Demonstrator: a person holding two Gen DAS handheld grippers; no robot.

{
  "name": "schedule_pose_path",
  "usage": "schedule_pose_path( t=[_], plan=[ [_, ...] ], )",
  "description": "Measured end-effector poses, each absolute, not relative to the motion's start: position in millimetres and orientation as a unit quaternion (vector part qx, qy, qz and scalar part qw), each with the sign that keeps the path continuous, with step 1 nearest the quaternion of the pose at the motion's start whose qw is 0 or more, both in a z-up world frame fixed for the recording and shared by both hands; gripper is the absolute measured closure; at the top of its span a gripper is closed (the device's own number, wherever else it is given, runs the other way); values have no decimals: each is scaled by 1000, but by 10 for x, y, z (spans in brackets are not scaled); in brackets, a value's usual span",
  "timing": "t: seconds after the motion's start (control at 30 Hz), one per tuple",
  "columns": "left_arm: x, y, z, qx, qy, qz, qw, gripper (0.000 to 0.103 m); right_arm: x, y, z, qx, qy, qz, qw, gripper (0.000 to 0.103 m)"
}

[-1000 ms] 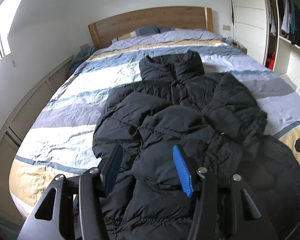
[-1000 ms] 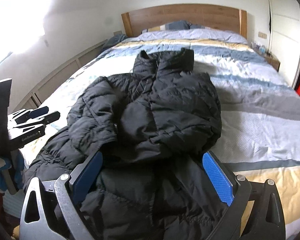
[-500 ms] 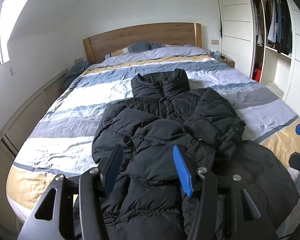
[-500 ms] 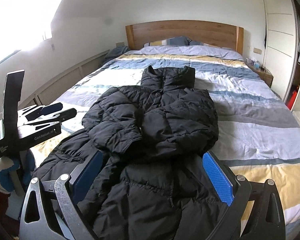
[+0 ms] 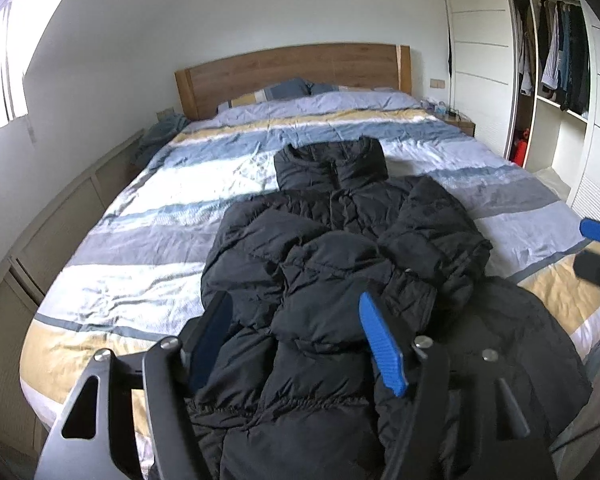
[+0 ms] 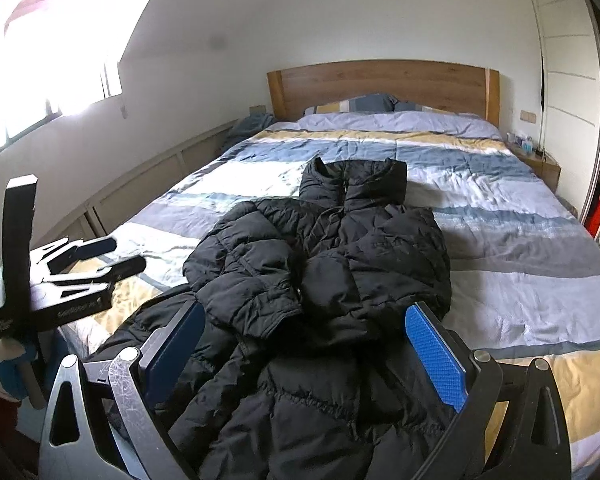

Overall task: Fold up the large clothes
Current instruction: 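Move both grippers to the coat hem and grasp it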

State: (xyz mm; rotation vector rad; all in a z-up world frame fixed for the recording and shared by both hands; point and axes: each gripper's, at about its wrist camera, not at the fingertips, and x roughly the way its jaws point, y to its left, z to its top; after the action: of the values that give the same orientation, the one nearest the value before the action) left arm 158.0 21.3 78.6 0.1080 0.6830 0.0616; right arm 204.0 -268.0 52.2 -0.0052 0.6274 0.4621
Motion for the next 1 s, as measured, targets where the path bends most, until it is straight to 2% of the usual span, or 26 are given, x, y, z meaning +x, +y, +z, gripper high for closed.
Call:
schedule_pose_path(
  t=[0.4, 1.0],
  plan=[
    [2599, 711, 650, 21, 400, 0, 916, 38, 2969, -2730, 355, -5, 341, 202, 918, 4],
    [5268, 1753, 325, -88, 449, 31, 889, 38, 5684, -2847, 91, 67, 380, 170, 907, 4]
  ],
)
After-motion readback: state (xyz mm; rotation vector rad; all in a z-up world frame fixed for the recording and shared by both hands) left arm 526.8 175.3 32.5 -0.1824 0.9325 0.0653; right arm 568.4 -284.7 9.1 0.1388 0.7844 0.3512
